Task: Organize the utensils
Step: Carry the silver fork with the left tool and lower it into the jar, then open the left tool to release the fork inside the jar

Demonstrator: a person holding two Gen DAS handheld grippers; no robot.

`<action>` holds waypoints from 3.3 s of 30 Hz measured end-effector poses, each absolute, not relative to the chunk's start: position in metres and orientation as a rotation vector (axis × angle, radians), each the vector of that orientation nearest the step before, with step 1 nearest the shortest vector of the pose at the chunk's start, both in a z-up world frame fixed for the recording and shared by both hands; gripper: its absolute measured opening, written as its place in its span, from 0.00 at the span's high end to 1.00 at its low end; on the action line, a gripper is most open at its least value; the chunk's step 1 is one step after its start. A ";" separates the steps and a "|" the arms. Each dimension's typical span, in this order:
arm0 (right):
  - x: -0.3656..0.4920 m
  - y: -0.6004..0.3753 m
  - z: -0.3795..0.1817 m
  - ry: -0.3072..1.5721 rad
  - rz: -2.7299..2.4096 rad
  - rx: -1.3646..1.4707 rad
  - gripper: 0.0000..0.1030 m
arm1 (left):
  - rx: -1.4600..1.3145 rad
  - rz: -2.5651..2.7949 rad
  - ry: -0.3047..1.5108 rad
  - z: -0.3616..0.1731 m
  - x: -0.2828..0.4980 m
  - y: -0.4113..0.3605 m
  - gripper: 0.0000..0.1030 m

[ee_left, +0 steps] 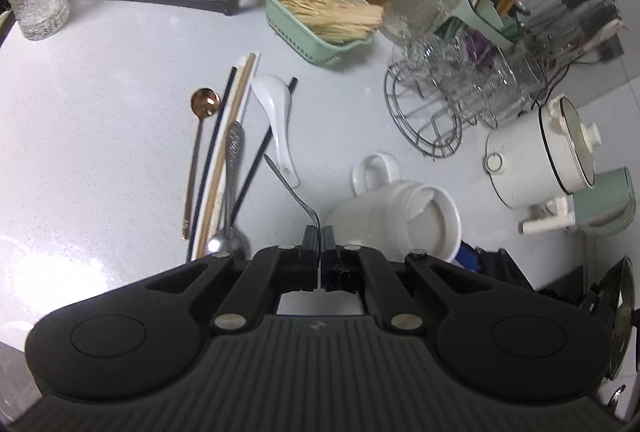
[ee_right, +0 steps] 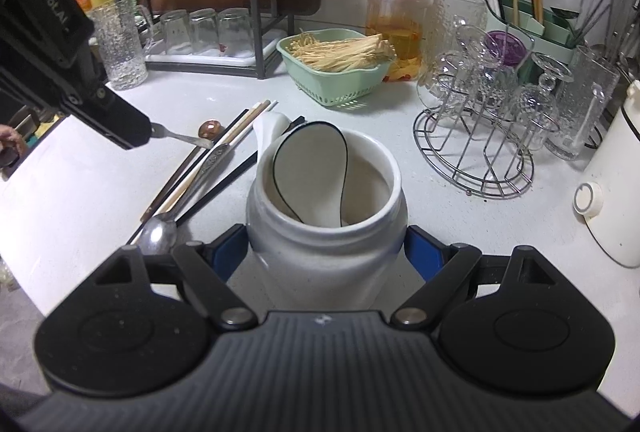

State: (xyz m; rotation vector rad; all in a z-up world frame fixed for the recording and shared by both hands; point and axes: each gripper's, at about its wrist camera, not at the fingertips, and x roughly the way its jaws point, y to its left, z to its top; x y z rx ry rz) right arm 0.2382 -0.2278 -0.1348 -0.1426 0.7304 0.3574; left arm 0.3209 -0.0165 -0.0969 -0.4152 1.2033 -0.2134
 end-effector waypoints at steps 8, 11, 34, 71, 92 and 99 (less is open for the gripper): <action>0.239 -0.229 -0.135 0.722 0.390 -0.157 0.15 | -0.442 -0.239 1.269 -0.095 0.324 -0.025 0.99; 0.240 -0.229 -0.135 0.727 0.401 -0.163 0.15 | -0.465 -0.260 1.304 -0.089 0.326 -0.026 0.99; 0.248 -0.229 -0.132 0.781 0.450 -0.214 0.16 | -0.530 -0.479 1.478 -0.006 0.328 -0.047 0.99; 0.262 -0.232 -0.136 0.780 0.468 -0.170 0.15 | -0.329 -0.437 1.722 -0.086 0.409 -0.111 0.99; 0.267 -0.232 -0.136 0.786 0.485 -0.175 0.15 | -0.355 -0.463 1.553 -0.067 0.395 -0.084 0.74; 0.267 -0.232 -0.136 0.787 0.486 -0.178 0.15 | -0.334 -0.469 1.442 -0.045 0.388 -0.076 0.74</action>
